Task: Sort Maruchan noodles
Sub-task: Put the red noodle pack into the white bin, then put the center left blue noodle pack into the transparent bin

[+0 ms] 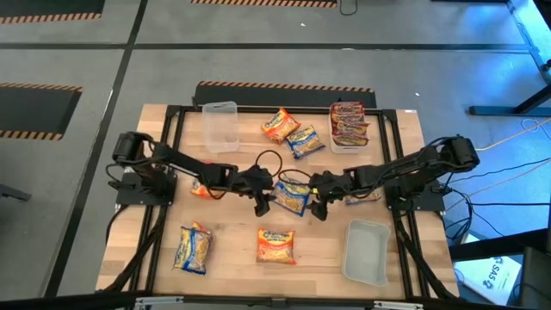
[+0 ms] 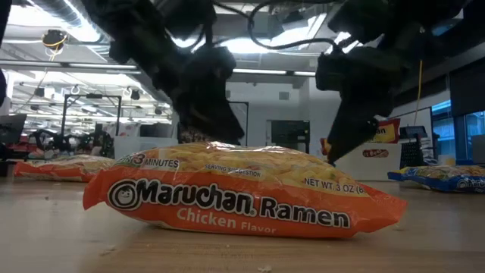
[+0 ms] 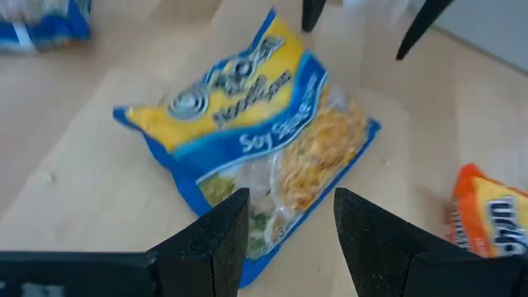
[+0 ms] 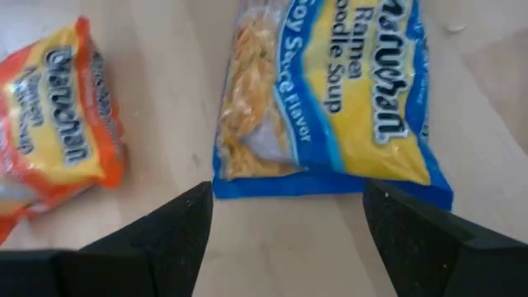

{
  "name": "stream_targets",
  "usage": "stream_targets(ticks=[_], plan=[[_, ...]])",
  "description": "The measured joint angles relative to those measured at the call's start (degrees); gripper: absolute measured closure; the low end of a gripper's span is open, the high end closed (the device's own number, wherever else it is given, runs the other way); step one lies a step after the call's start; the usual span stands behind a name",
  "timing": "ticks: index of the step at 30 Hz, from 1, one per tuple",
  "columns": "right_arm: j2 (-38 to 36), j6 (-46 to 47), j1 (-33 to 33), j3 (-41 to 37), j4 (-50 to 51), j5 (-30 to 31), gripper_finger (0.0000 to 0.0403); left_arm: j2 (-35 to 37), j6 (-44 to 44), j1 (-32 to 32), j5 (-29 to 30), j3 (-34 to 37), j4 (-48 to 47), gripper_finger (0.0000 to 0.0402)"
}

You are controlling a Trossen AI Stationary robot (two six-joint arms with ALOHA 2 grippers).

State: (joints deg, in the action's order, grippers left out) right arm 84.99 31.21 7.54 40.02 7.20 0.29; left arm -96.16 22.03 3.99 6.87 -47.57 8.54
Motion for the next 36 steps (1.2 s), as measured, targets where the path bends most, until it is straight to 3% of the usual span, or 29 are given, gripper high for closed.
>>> stream_targets(ticks=[5,14,25,36], plan=[[-0.2,3.37,1.97,-4.92,-3.83,2.79,0.011,-2.32,1.31,-1.39,-0.37,0.03,1.14,0.023],[0.61,13.53,1.82,-14.86,-27.9,6.78,0.0111,-3.28,-1.41,-2.11,-0.61,-0.04,1.64,0.023],[7.48,18.34,1.82,-14.92,-37.29,7.72,0.0111,-10.55,-1.25,-2.1,-4.87,-0.15,9.19,0.023],[13.28,17.44,1.82,-14.94,-50.55,9.22,0.0111,-11.22,-1.19,-1.68,-5.05,-0.15,8.96,0.023]])
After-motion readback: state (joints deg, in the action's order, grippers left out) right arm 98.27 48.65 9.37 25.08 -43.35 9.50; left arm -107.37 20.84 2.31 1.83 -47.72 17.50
